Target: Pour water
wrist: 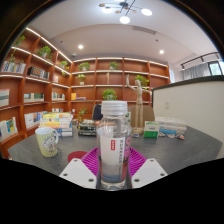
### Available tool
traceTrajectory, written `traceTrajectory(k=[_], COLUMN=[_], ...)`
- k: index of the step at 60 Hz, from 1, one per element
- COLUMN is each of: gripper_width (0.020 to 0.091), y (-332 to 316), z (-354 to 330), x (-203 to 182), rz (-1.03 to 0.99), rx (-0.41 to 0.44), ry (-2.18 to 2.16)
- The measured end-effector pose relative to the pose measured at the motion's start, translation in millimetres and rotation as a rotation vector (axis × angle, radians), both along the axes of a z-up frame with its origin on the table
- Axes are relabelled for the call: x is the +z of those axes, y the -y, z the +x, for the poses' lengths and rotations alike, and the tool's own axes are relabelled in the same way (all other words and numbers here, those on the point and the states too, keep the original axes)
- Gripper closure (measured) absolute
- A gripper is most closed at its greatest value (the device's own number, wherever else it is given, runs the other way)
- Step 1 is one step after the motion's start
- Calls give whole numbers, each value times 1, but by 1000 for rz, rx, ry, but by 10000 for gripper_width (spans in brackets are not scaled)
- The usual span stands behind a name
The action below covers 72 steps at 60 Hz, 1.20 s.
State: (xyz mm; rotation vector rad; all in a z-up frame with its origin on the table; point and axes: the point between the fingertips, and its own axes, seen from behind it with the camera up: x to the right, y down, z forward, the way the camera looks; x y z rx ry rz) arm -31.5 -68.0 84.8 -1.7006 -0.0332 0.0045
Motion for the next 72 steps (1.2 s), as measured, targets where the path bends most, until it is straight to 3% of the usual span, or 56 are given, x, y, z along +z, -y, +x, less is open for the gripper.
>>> traceTrajectory(k=[2, 3, 13, 20, 53, 72], gripper_width=[726, 760, 759, 761, 760, 763], y=[-1, -1, -2, -14, -85, -103], z=[0, 0, -1, -14, -126, -161], x=[1, 1, 2, 4, 49, 100], rz=[8, 8, 5, -13, 154, 330], rx=[-3, -3, -23, 19, 193, 103], ry=[3, 7, 24, 161, 1497, 2017])
